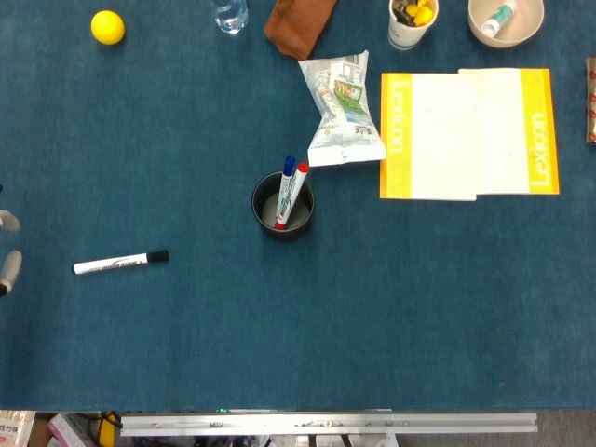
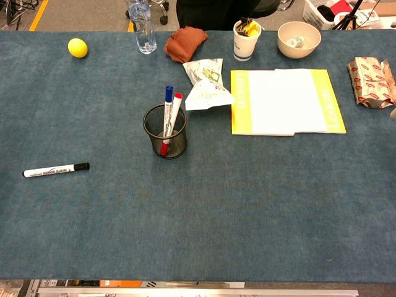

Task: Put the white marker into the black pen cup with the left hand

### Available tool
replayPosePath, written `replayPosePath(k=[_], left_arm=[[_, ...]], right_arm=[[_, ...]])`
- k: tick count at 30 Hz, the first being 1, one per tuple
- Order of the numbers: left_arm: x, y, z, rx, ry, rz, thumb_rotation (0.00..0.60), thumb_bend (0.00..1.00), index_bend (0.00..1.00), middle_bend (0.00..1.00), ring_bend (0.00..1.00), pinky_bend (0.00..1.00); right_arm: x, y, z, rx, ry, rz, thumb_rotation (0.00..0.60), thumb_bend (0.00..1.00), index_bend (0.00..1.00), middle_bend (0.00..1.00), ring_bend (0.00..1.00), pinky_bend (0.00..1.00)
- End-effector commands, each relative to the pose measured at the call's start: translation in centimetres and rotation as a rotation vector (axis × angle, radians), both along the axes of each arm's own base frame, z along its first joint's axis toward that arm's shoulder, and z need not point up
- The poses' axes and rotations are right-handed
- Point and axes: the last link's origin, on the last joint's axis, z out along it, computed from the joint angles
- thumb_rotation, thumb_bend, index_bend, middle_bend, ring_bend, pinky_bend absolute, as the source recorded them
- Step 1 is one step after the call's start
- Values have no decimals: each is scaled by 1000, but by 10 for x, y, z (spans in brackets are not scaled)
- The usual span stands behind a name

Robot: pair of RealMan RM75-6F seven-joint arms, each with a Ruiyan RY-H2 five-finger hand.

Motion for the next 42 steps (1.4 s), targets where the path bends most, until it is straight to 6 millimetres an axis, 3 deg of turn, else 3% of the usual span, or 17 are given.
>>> replayPosePath(k=[1,18,27,37,42], left_arm=[[-1,0,1,1,3,5,600,321,430,225,139,324],[0,-3,-8,11,-20,-4,600,321,430,210,139,334],[6,-7,-19,-41,-71,-7,600,314,439,198,135,302],[20,-10,-42,-145,-72,21,600,305,444,174,122,267],[23,-7,-56,-202,-43,88,600,249,430,116,96,210]], right_arm=[[-2,-1,-1,1,6,-6,600,60,340,317,253,314],[-1,-4,1,-15,-11,4,600,60,339,317,253,315],[15,3,10,-83,-73,119,600,60,339,317,253,314],[17,7,10,-98,-107,182,600,60,339,317,253,314],[17,7,12,-103,-100,172,600,61,339,317,253,315]])
